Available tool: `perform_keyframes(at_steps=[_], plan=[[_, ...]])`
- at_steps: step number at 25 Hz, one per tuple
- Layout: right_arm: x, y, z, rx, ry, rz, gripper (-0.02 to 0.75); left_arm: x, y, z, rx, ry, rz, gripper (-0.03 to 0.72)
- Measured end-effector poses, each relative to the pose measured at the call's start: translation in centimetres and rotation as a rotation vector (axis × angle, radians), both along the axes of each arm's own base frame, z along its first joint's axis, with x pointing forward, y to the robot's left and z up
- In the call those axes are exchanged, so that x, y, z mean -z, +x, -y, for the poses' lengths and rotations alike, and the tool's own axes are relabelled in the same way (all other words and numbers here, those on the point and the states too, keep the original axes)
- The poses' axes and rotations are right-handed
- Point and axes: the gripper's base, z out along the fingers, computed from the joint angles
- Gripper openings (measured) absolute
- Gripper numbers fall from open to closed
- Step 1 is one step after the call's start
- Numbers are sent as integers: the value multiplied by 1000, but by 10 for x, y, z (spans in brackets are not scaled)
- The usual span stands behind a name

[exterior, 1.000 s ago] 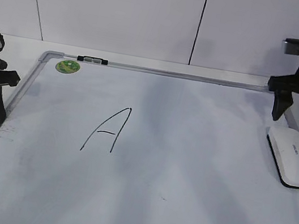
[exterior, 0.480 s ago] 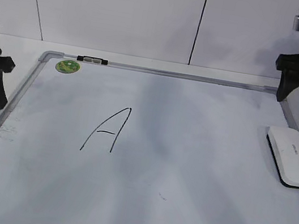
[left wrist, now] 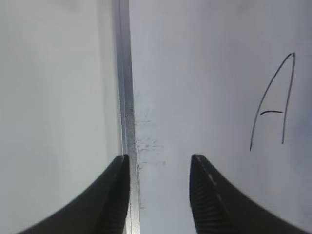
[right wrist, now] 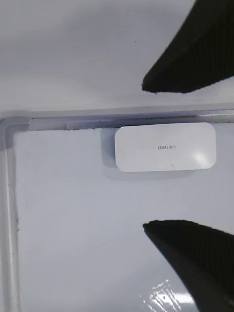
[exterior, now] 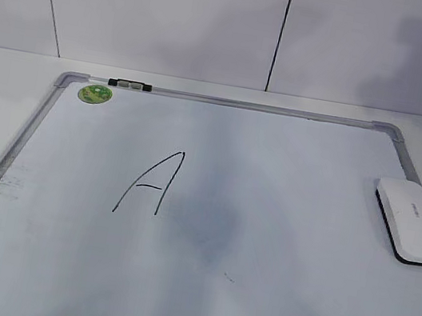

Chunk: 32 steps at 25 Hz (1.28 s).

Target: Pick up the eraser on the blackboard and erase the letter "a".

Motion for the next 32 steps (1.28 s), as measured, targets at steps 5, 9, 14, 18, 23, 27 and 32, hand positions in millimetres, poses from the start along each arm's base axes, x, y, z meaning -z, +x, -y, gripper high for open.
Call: perform_keyframes(at_steps=[5,9,14,18,23,27,32], plan=[[-52,-46,3,0,9,147,571,-46,-31,2,3,-24,138,308],[-87,-87,5,1,16,264,561,-73,-55,5,5,-65,225,308],[-95,-139,8,1,17,317,557,-96,-79,13,53,-45,292,308],[-83,-178,11,15,25,312,555,-116,-99,16,94,-6,354,308],[-72,-220,12,45,55,335,555,-137,-134,13,102,14,439,308],[-70,-244,9,14,76,368,555,-147,-159,12,113,20,472,308],[-65,-271,9,-4,114,410,555,-155,-184,12,138,26,511,308]])
